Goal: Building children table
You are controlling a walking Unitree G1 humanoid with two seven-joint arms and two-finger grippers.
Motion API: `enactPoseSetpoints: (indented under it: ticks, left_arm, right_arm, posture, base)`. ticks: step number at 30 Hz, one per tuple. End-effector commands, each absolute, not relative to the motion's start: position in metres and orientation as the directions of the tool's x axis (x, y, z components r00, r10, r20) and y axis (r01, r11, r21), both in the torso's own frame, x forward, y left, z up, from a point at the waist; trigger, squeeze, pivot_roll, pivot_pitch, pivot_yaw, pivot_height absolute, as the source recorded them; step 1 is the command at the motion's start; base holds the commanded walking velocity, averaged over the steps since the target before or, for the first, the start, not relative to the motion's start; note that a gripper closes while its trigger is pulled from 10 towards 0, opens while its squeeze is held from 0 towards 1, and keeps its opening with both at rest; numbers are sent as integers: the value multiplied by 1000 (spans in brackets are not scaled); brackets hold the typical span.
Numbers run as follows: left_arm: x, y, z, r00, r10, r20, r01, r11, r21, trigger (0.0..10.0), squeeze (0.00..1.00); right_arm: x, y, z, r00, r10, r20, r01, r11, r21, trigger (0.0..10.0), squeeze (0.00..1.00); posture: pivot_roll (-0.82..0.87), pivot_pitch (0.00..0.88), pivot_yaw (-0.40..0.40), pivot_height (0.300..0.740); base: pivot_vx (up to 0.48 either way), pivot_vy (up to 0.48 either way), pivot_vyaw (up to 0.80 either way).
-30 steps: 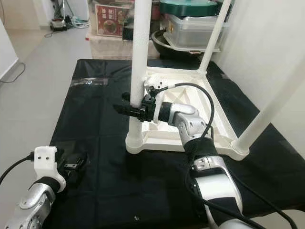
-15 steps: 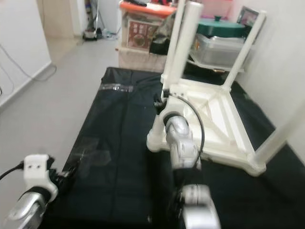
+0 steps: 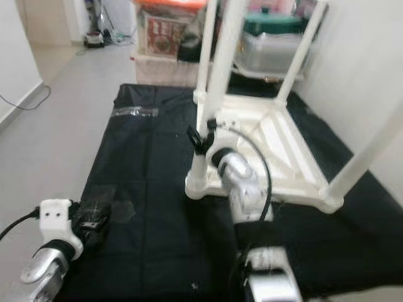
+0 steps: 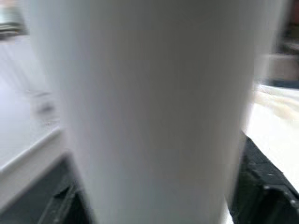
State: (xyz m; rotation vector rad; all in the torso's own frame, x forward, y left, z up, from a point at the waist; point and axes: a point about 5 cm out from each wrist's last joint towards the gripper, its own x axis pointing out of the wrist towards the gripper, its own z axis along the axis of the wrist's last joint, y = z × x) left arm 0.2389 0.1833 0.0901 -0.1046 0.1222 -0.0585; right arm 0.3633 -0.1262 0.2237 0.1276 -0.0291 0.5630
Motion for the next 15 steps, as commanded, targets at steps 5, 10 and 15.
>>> enactPoseSetpoints:
  ticks: [5, 10, 15]
  left_arm:
    - [242, 181, 88, 989, -77, -126, 64, 992, -105, 10000, 0]
    - [243, 178, 89, 989, -87, -124, 74, 992, -105, 10000, 0]
    - [242, 178, 89, 988, -90, -124, 77, 992, -104, 10000, 0]
  right_arm:
    - [347, -106, 220, 402, 915, 43, -915, 401, 40, 10000, 0]
    - [348, -88, 200, 298, 954, -24, -953, 299, 41, 10000, 0]
    - [357, -76, 199, 327, 945, 20, -942, 324, 82, 0, 0]
  posture:
    - [70, 0, -81, 740]
    - [81, 0, -89, 740]
    - [88, 0, -95, 740]
  base:
    - [0, 0, 0]
    - [0, 0, 0]
    - [0, 0, 0]
